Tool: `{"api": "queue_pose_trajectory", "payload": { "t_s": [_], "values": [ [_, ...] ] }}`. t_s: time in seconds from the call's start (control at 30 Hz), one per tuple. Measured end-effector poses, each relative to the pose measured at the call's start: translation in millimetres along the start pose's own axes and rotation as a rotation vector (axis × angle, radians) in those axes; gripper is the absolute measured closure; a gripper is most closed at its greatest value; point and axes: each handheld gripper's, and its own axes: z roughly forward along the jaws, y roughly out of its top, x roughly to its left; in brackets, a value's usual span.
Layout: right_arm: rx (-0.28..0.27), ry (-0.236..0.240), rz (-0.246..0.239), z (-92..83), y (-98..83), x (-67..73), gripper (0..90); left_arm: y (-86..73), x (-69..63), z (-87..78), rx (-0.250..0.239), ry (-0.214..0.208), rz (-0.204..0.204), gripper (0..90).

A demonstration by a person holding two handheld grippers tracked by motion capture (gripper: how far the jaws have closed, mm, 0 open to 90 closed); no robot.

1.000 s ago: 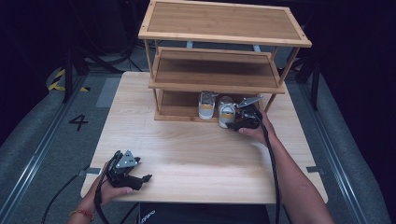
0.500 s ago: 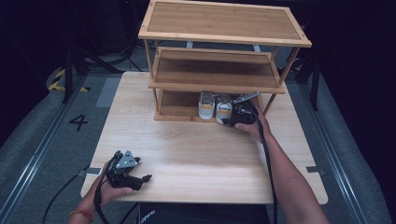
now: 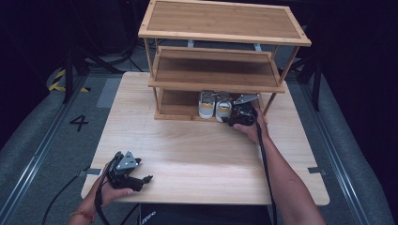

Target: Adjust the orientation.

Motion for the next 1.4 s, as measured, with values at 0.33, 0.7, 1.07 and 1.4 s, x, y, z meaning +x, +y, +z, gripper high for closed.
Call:
{"api": "queue_pose_trajectory", "payload": {
  "t_s": [0.33, 0.7, 1.07, 1.4],
  "values": [
    [-0.01, 0.026, 0.03, -0.9, -1.3, -2.4, 38.1, 0.0, -0.2, 0.0, -0.001, 0.001, -0.001, 19.3],
    [-0.008, 0.031, 0.016, 5.5, 4.7, -3.3, 40.7, 0.0, -0.5, 0.3, -0.002, -0.004, -0.009, 19.4],
    [-0.008, 0.006, -0.017, -13.8, 9.1, 10.2, 41.0, -0.6, -1.3, -0.1, -0.002, -0.005, -0.015, 19.9],
    [0.088, 0.021, -0.147, -48.9, 7.1, 24.1, 40.7, -0.1, 0.6, -0.4, 0.0, -0.007, 0.005, 19.9]
  ]
}}
